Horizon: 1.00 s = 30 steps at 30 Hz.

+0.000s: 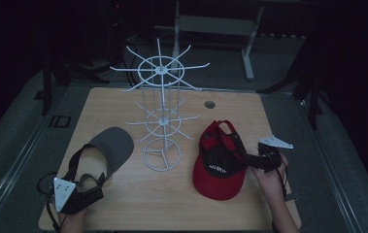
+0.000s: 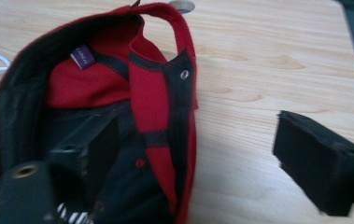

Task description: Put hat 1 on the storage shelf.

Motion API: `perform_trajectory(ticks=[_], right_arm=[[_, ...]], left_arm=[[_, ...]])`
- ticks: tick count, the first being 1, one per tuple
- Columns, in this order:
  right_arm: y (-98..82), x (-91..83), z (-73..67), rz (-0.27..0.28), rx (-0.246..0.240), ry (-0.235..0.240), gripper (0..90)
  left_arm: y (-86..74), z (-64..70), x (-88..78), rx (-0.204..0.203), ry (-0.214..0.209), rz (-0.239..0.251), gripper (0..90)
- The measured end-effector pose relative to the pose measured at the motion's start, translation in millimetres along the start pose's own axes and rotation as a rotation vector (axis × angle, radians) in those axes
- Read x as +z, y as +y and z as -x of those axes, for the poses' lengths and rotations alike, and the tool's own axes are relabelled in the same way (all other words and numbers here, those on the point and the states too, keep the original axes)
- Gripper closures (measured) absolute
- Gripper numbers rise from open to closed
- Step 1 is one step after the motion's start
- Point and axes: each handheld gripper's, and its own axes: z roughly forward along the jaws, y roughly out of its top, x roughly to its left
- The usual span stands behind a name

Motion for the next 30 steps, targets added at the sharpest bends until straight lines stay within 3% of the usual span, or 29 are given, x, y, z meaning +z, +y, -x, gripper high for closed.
perform_trajectory(ticks=[3,7,13,14,16,17,21,23,24,25,26,27,30], right_arm=[[2.9,18.6,-8.4,-0.043,-0.032,0.026,11.8],[3.7,31.2,-13.3,-0.068,-0.058,0.023,11.8],[1.2,50.9,-21.5,-0.115,-0.134,-0.026,15.4],[-0.1,53.6,-23.2,-0.121,-0.166,-0.043,15.8],[-2.0,58.3,-25.7,-0.140,-0.185,-0.048,21.6],[-3.3,62.4,-27.8,-0.157,-0.207,-0.049,28.9],[-4.9,66.5,-30.2,-0.176,-0.219,-0.035,38.9],[-6.2,69.2,-31.5,-0.189,-0.223,-0.047,51.3],[-6.5,70.1,-30.1,-0.193,-0.211,-0.030,60.8],[-6.5,70.1,-30.1,-0.193,-0.211,-0.030,60.8],[-7.2,70.5,-30.0,-0.198,-0.231,-0.038,72.4],[-7.2,70.5,-30.0,-0.198,-0.231,-0.038,72.4],[-9.1,71.9,-33.6,-0.214,-0.281,-0.028,84.1]], left_arm=[[0.1,0.3,0.3,-0.007,-0.008,-0.006,2.3],[0.3,1.3,0.6,-0.014,-0.022,-0.011,2.3],[0.6,2.0,0.3,-0.017,-0.030,-0.011,2.3],[0.4,2.0,0.3,-0.013,-0.029,-0.015,2.3],[0.2,2.0,0.5,-0.016,-0.033,-0.015,2.3],[0.2,1.9,0.6,-0.013,-0.031,-0.017,2.3],[0.0,2.0,0.9,-0.010,-0.026,-0.019,2.3],[-0.3,1.7,1.1,-0.015,-0.028,-0.019,2.3],[-0.4,1.5,1.1,-0.018,-0.028,-0.020,2.3],[-0.5,1.5,1.1,-0.018,-0.027,-0.020,2.3],[-0.4,1.5,1.0,-0.017,-0.024,-0.020,2.3],[-0.4,1.6,1.0,-0.016,-0.021,-0.020,2.3],[-0.5,1.8,1.2,-0.018,-0.013,-0.024,2.3]])
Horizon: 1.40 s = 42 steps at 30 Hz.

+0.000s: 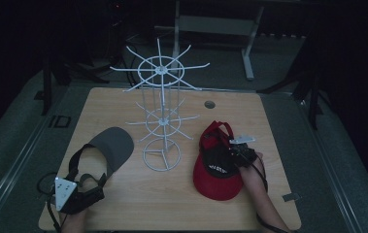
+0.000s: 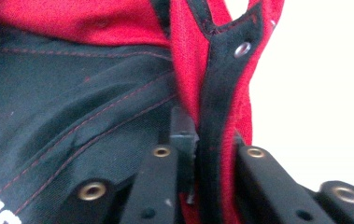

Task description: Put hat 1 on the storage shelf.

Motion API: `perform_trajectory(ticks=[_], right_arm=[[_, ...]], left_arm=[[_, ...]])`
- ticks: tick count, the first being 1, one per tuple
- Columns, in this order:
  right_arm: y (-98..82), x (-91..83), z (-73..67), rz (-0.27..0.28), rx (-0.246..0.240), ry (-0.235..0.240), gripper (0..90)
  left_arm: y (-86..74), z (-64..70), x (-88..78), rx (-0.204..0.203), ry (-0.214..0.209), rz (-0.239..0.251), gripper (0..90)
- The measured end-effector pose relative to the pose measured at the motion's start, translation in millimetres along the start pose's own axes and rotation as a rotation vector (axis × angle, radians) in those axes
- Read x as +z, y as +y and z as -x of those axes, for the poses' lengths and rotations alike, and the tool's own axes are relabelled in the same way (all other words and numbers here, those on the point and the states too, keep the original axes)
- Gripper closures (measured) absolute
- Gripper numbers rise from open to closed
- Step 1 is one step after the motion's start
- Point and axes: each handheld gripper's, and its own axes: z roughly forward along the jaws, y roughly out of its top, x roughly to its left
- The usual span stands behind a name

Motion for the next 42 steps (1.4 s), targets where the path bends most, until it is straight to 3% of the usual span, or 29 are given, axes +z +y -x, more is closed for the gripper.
perform_trajectory(ticks=[6,14,29,33,37,42], right_arm=[[4.2,-10.6,0.5,0.034,0.001,-0.021,85.5],[15.7,-45.0,9.4,0.142,0.039,-0.039,85.6],[30.6,-96.9,14.5,0.276,0.099,-0.035,85.7],[33.7,-112.4,15.8,0.313,0.106,-0.029,85.7],[37.9,-128.7,17.0,0.344,0.104,-0.029,85.7],[39.0,-140.8,18.2,0.361,0.113,-0.024,85.7]], left_arm=[[0.0,-1.4,0.2,-0.010,0.004,-0.003,2.3],[0.4,-0.5,-0.3,-0.007,0.010,-0.004,2.3],[1.1,3.1,0.2,0.005,-0.017,0.001,2.3],[1.7,5.0,-0.2,-0.005,-0.039,0.005,2.3],[3.9,13.2,-0.2,0.038,-0.062,-0.003,2.3],[8.8,23.3,0.1,0.019,-0.116,-0.032,2.3]])
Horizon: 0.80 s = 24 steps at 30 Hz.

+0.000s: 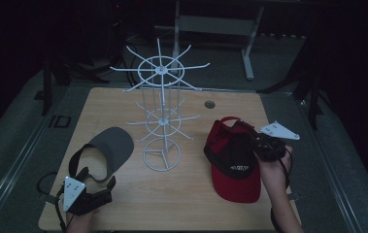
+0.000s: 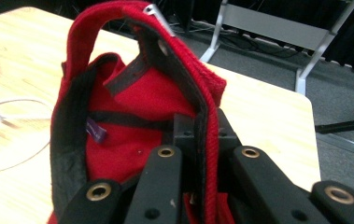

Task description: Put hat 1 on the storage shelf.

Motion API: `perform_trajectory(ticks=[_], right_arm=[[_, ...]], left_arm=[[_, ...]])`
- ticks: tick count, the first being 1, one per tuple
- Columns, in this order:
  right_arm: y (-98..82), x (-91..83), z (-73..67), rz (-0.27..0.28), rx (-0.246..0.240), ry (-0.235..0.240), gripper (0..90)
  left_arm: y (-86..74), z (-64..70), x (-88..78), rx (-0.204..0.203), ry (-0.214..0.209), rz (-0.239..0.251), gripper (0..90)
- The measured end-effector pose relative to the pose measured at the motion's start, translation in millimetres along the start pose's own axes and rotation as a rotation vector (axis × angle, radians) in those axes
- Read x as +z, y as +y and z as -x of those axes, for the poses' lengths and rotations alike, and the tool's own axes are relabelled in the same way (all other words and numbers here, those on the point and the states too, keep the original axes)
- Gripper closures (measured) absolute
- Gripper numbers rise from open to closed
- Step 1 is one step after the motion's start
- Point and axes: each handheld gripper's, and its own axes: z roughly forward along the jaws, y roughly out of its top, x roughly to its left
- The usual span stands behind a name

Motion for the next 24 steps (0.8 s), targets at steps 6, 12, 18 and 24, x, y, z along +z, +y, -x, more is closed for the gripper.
perform_trajectory(ticks=[6,12,18,24], right_arm=[[0.2,-9.9,0.7,0.015,0.022,0.004,85.6],[4.6,-20.5,-0.8,0.031,0.024,0.008,85.6],[11.1,-30.5,-3.3,0.050,0.025,0.020,85.6],[16.3,-38.7,-6.0,0.064,0.023,0.021,85.6]], left_arm=[[12.9,17.1,-2.2,-0.016,-0.169,-0.094,2.3],[30.5,35.3,-4.3,0.048,-0.242,-0.109,2.7],[55.5,53.8,-4.6,0.069,-0.340,-0.098,4.5],[79.3,81.2,-2.1,0.136,-0.416,-0.077,5.0]])
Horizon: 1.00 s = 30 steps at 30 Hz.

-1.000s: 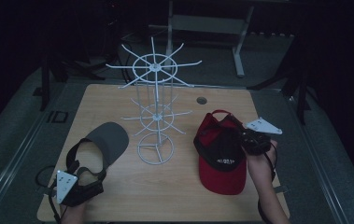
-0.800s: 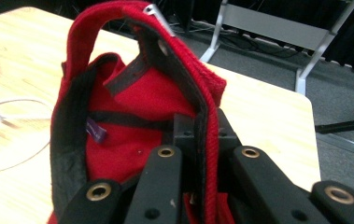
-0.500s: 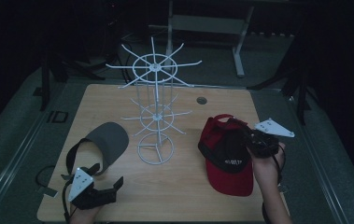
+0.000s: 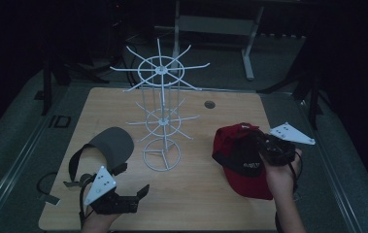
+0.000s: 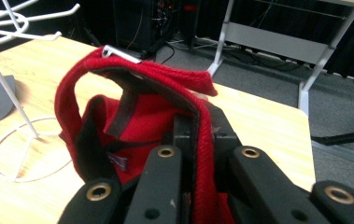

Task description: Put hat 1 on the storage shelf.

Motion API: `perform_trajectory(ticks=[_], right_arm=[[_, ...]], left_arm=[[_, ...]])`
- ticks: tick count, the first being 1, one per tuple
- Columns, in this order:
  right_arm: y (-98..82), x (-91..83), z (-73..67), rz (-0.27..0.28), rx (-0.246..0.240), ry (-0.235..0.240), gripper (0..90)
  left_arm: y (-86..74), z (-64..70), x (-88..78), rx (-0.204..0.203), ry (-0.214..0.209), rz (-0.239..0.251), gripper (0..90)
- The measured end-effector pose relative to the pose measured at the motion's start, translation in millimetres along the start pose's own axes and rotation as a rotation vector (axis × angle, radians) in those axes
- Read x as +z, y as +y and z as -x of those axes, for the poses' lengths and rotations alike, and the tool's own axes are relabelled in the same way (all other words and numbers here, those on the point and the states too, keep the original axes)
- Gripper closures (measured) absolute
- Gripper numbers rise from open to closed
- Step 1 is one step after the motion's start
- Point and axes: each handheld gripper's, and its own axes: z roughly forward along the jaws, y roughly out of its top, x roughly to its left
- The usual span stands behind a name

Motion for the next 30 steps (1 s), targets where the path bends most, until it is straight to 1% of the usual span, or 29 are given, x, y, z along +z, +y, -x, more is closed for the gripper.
perform_trajectory(ticks=[4,6,9,13,16,17,20,23,28,30], right_arm=[[3.1,-3.6,-2.3,0.007,0.000,0.009,85.6],[4.7,-6.0,-3.7,0.016,0.002,0.013,85.6],[7.9,-11.1,-5.4,0.029,0.001,0.025,85.6],[13.4,-18.7,-9.5,0.054,-0.006,0.046,85.6],[17.7,-24.4,-14.1,0.069,-0.010,0.061,85.6],[19.1,-26.0,-15.3,0.071,-0.010,0.066,85.6],[23.0,-30.6,-17.9,0.085,-0.021,0.079,85.6],[26.7,-36.5,-21.1,0.098,-0.021,0.093,85.6],[33.4,-48.0,-26.1,0.122,-0.037,0.115,85.6],[35.3,-52.1,-27.9,0.130,-0.041,0.118,85.6]], left_arm=[[13.8,8.8,7.5,0.022,-0.038,0.018,5.1],[20.7,12.1,11.9,0.026,-0.056,0.028,5.1],[30.8,17.6,18.5,0.045,-0.074,0.038,5.0],[43.8,25.3,29.4,0.062,-0.110,0.049,5.1],[52.0,32.2,39.3,0.090,-0.132,0.048,5.1],[54.2,34.6,42.9,0.097,-0.132,0.047,5.1],[60.4,39.2,52.8,0.107,-0.148,0.043,5.1],[68.0,44.9,61.8,0.122,-0.163,0.048,5.1],[81.7,53.7,71.7,0.151,-0.177,0.059,5.1],[86.6,58.2,72.6,0.162,-0.194,0.072,5.2]])
